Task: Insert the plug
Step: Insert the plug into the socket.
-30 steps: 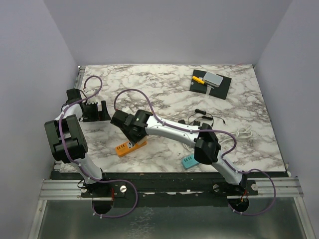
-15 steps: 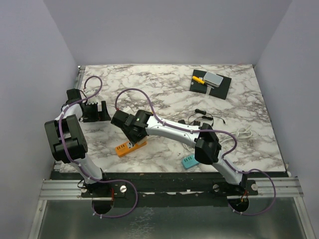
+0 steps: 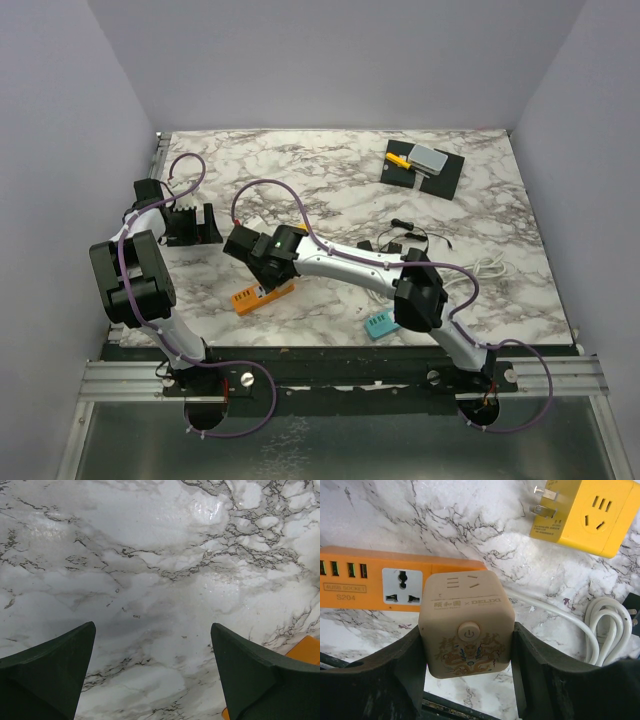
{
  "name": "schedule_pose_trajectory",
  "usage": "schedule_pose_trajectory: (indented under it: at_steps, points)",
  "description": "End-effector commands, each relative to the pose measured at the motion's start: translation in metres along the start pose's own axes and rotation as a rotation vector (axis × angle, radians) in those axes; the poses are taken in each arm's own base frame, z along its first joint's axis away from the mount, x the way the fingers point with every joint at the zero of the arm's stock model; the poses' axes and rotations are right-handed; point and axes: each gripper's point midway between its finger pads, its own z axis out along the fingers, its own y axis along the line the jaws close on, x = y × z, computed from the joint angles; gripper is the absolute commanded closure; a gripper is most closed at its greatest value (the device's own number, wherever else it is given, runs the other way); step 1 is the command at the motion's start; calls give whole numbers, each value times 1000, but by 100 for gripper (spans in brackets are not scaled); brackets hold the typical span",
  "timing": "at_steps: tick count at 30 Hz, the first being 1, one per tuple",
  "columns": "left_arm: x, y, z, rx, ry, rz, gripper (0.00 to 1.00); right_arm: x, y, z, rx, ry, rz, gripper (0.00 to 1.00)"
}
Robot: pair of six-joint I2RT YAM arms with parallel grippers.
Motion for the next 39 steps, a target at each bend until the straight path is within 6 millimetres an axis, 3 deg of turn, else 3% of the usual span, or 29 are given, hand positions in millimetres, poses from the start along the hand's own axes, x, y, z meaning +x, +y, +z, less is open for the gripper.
schedule_pose_trajectory:
  at_steps: [1,11,19,39]
  points:
    - [1,-1,-4,-3,2,14,1,42,-31,18,139,134,-91,99]
    - [1,-4,-5,7,4,11,1,32,-21,10,82,113,-67,100]
    - [2,-8,-6,31,10,13,1,4,-17,-13,32,49,-40,100]
    - [5,-6,-5,26,21,17,1,4,-1,1,-10,69,-38,100]
